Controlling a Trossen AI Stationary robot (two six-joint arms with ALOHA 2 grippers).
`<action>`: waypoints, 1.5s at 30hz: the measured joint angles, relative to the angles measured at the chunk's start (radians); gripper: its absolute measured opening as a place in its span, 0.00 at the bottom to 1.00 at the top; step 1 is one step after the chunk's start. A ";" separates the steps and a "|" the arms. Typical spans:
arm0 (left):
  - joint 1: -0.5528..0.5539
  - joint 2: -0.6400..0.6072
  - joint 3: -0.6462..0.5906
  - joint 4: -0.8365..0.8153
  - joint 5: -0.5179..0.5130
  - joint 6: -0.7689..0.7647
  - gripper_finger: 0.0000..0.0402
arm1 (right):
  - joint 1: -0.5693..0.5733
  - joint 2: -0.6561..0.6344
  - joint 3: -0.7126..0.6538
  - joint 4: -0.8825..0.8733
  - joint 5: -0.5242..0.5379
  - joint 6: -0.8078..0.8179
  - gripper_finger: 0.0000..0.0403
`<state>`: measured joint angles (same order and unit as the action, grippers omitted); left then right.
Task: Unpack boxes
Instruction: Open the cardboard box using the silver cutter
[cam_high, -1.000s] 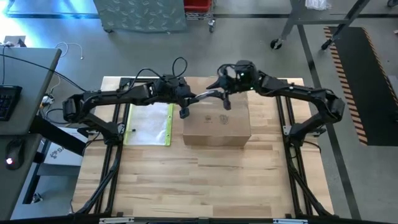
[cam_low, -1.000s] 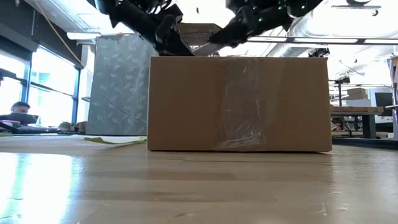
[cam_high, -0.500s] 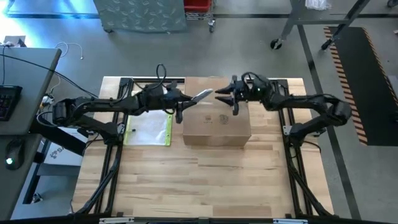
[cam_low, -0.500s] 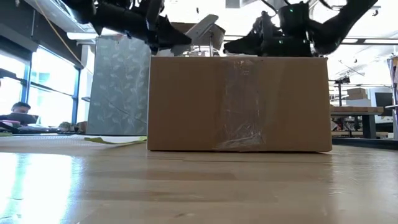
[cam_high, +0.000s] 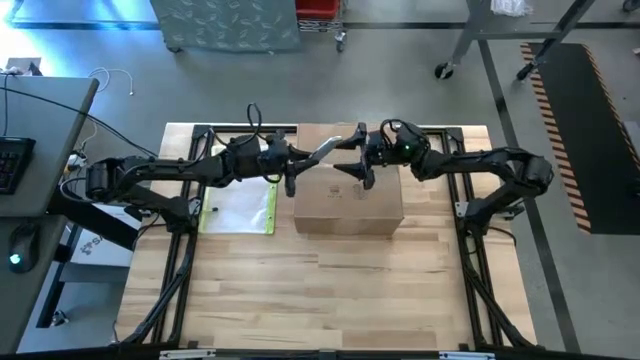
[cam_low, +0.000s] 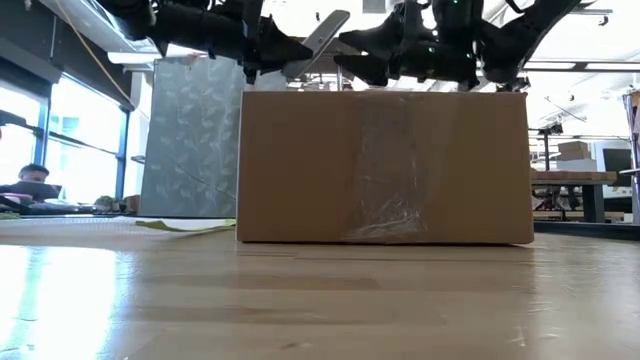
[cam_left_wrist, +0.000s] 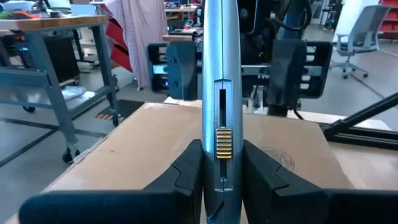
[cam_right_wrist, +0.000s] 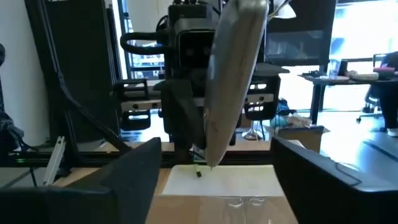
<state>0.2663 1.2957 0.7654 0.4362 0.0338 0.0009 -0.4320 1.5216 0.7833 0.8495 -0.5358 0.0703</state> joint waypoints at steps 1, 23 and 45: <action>-0.002 0.000 0.000 0.006 0.002 0.000 0.13 | 0.001 0.007 0.004 0.010 0.000 -0.016 0.74; -0.011 0.000 0.001 0.033 0.041 -0.023 0.13 | 0.058 0.205 0.212 0.276 0.010 0.204 0.43; 0.035 -0.006 0.002 -0.063 0.049 0.005 0.23 | 0.045 0.206 0.202 0.099 0.073 0.179 0.15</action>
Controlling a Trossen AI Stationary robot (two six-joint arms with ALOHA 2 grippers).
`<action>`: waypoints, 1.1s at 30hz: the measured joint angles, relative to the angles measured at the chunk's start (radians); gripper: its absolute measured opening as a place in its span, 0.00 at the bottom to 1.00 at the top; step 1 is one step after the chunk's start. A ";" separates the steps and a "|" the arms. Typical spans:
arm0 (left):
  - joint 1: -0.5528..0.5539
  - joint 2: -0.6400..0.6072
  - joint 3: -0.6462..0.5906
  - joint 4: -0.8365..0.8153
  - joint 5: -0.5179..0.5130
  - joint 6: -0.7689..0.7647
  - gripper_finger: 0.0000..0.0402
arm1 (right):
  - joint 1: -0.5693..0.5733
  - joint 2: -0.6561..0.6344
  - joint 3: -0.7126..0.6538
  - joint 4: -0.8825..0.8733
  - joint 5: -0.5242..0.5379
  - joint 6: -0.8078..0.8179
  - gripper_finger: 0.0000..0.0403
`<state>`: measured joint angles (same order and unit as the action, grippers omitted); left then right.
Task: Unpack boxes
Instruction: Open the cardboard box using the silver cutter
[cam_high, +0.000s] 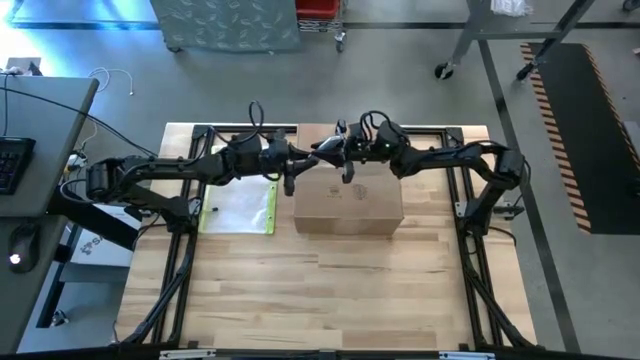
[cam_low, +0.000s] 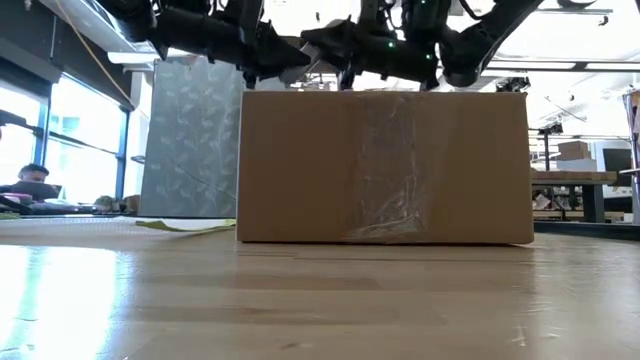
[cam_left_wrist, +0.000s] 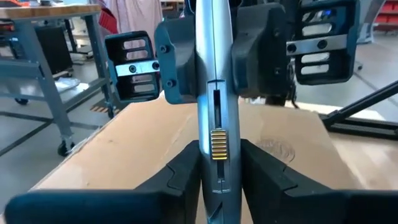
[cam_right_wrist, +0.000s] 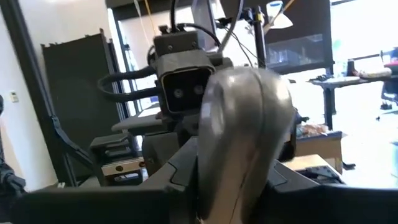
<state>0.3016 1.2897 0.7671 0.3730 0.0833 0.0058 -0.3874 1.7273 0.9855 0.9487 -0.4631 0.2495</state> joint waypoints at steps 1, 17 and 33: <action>0.000 -0.009 0.000 -0.026 -0.003 -0.001 0.24 | 0.000 0.001 0.000 -0.005 0.007 0.000 0.15; 0.002 -0.156 0.000 -0.323 -0.150 0.023 0.48 | -0.013 0.001 0.074 -0.038 0.002 -0.022 0.15; 0.005 -0.151 0.000 -0.359 -0.141 -0.030 0.49 | -0.033 0.000 0.075 -0.050 -0.068 -0.026 0.15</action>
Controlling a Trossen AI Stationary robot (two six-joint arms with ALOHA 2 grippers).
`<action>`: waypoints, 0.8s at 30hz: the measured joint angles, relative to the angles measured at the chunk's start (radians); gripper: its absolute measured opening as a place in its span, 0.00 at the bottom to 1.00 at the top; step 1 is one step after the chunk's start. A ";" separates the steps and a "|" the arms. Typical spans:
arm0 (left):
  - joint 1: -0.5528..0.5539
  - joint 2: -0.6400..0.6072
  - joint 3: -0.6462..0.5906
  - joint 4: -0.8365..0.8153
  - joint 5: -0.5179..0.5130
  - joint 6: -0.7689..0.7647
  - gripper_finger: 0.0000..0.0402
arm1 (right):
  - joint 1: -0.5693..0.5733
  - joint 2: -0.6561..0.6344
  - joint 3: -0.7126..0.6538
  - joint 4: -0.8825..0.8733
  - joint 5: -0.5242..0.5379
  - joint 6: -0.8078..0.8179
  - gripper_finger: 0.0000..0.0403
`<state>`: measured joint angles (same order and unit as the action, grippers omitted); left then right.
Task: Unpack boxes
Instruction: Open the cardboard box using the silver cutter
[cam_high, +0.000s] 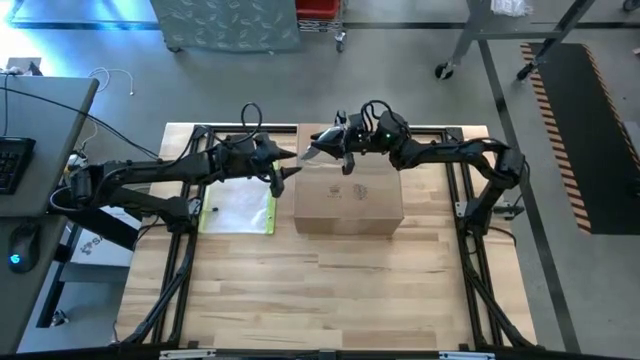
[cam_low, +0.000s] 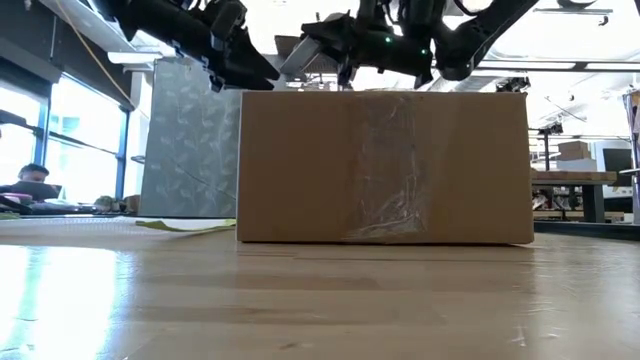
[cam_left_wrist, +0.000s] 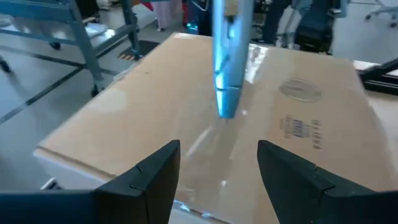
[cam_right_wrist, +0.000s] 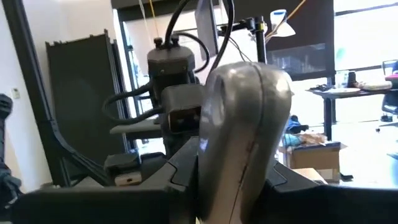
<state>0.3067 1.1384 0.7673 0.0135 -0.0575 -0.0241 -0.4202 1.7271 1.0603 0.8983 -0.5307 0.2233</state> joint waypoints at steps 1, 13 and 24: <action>0.004 0.000 0.000 0.000 -0.001 -0.002 0.49 | 0.000 0.000 0.000 -0.004 -0.001 -0.014 0.15; 0.023 0.000 0.000 0.042 0.045 0.050 0.49 | -0.027 0.000 0.000 -0.004 -0.044 0.006 0.15; 0.091 0.106 -0.001 0.064 0.240 0.204 0.55 | 0.011 0.000 0.000 -0.093 0.038 -0.082 0.15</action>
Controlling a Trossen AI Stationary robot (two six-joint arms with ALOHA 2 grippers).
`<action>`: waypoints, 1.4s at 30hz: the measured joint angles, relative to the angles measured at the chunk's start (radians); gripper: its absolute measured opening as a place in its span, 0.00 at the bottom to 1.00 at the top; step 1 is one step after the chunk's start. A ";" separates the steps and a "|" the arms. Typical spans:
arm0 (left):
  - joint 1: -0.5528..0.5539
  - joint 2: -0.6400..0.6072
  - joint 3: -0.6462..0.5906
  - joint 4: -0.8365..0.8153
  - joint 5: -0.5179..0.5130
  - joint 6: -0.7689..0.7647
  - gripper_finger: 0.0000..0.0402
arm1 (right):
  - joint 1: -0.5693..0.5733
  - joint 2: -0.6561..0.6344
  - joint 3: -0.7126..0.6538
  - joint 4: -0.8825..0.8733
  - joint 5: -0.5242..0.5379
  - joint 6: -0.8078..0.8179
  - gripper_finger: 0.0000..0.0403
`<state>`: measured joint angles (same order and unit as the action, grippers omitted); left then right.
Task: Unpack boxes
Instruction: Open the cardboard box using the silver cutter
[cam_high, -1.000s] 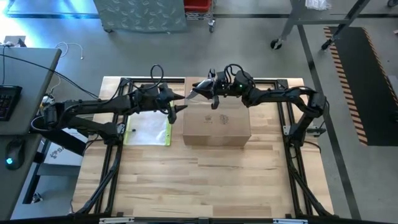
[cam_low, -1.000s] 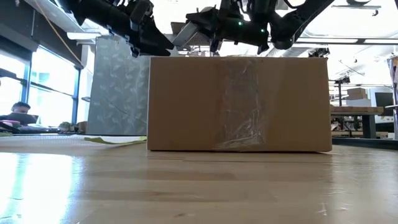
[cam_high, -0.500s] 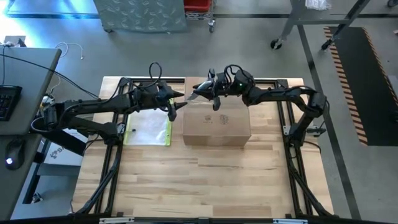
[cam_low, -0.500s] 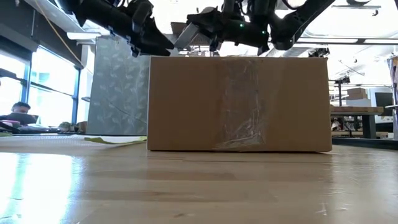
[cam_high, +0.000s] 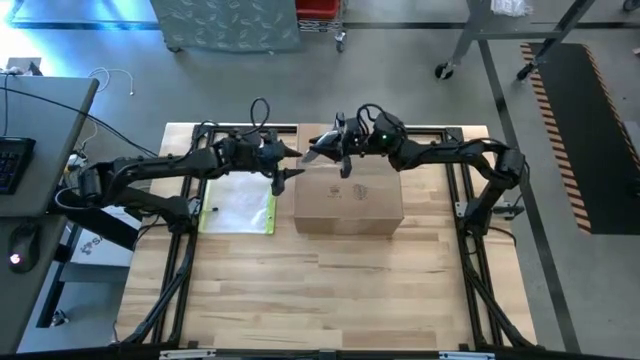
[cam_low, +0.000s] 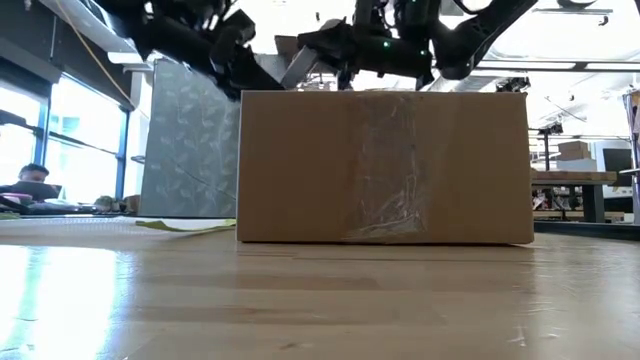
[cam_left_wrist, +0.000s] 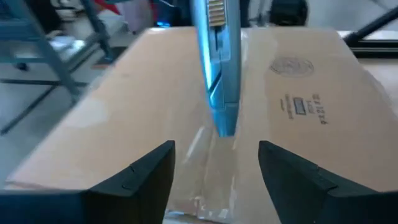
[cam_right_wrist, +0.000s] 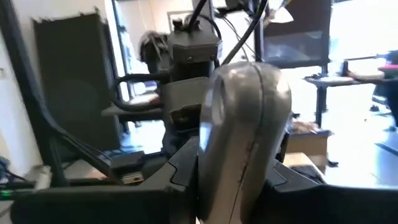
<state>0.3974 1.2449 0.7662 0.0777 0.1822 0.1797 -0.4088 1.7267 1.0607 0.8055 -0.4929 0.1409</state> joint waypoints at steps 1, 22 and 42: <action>0.008 0.018 0.000 0.003 0.016 0.016 0.56 | 0.004 0.000 0.000 -0.018 0.026 -0.017 0.15; 0.067 0.134 0.004 0.010 0.085 0.083 0.67 | 0.019 0.077 -0.002 0.007 0.104 -0.010 0.15; 0.068 0.136 0.002 -0.020 0.121 0.057 0.67 | 0.022 0.074 -0.002 -0.062 0.104 -0.044 0.15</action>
<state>0.4656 1.3808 0.7677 0.0578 0.3031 0.2371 -0.3870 1.8011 1.0592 0.7431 -0.3893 0.0967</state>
